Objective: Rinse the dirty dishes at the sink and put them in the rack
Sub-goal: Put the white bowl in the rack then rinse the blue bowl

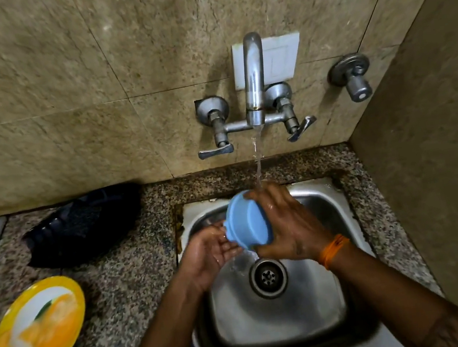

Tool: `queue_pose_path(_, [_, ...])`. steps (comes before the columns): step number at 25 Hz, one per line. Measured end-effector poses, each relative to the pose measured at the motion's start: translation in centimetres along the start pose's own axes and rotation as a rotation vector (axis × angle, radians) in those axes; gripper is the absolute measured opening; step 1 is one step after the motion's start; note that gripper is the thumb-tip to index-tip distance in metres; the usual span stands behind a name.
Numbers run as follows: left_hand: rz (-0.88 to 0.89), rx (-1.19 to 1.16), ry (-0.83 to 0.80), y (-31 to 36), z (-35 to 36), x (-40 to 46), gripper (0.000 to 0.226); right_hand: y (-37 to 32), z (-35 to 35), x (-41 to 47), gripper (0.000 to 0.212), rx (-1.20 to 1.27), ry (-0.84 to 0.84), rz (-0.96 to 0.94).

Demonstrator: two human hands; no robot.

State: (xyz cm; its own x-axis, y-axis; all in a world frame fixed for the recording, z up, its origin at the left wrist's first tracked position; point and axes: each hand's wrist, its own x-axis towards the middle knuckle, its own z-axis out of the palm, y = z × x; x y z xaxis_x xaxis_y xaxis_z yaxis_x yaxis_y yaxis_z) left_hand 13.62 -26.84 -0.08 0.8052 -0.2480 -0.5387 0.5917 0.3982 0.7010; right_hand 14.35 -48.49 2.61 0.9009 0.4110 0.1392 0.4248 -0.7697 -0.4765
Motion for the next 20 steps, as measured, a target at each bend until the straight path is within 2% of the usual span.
queue_pose_path(1, [-0.033,0.018,-0.024,0.6,-0.4,0.3,0.047,0.0,0.1,-0.7,0.102,-0.057,-0.039,-0.107])
queue_pose_path(3, [0.006,0.102,-0.036,1.3,-0.1,1.1,0.037,-0.3,0.8,-1.8,0.097,-0.042,-0.078,-0.153])
queue_pose_path(8, [0.204,0.243,0.004,-0.1,0.9,1.6,0.040,-2.2,1.9,-0.7,0.088,-0.086,-0.043,0.007])
queue_pose_path(12, [0.340,0.312,0.000,-1.1,1.6,1.0,0.032,-2.6,1.4,1.6,0.078,-0.035,-0.072,0.266])
queue_pose_path(15, [0.404,0.297,-0.055,-1.4,1.7,0.2,0.037,-1.9,-0.3,3.8,0.064,0.227,-0.068,0.454])
queue_pose_path(20, [0.467,0.277,-0.077,-0.8,1.7,-0.2,0.036,-0.1,-1.7,6.1,0.058,1.011,-0.282,0.904])
